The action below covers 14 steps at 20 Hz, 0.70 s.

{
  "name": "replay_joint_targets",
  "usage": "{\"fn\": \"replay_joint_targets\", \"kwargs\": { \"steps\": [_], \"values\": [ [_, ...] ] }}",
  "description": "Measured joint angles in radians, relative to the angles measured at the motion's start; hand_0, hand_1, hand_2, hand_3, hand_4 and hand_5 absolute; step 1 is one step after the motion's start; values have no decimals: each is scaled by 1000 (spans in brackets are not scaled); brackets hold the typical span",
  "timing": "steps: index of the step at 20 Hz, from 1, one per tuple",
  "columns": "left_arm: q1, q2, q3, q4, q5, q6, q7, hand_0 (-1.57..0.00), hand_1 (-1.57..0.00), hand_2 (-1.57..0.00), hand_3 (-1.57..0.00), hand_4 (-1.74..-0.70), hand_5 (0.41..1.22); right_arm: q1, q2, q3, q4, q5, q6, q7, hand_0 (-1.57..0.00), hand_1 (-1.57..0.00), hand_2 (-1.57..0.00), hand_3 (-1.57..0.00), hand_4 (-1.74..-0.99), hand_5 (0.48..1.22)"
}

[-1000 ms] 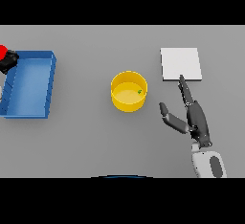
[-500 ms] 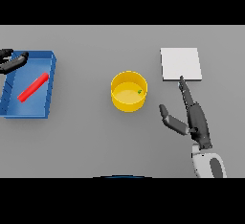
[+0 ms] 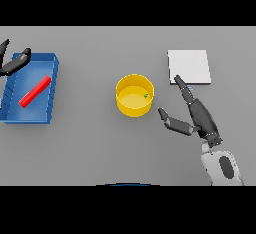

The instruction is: Pick up the red beaker and tilt it to pour out 1 green nut into yellow bowl. Pick up the yellow bowl and place it on the metallic measuring scale.

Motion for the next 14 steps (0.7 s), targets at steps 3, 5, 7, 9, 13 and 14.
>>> {"fn": "replay_joint_targets", "kwargs": {
  "steps": [3,5,7,9,13,14],
  "values": [
    [-5,-14,-4,-16,10,-3,9,-10,-9,-8,-9,-802,678,-95,-91,67,32,144,43,41,1,1,1,1,-1132,631],
    [-6,-20,-4,-19,14,-6,29,-6,-5,-5,-5,-806,687,-162,-135,123,60,233,67,17,1,1,1,1,-1142,627],
    [-11,-25,-5,-20,14,-5,40,-3,-3,-3,-3,-811,688,-243,-176,170,94,296,120,19,1,1,1,1,-1152,632],
    [4,-23,0,-20,19,-7,23,-2,-2,-1,-2,-811,689,-304,-208,216,133,344,158,-22,1,1,1,1,-1162,637],
    [9,-12,3,-28,23,-22,27,0,0,0,0,-805,692,-418,-225,304,210,423,219,-68,1,1,1,1,-1156,642],
    [5,-8,3,-27,23,-25,30,0,0,0,0,-806,695,-447,-219,321,244,435,228,-80,1,1,1,1,-1153,639]
  ]
}}
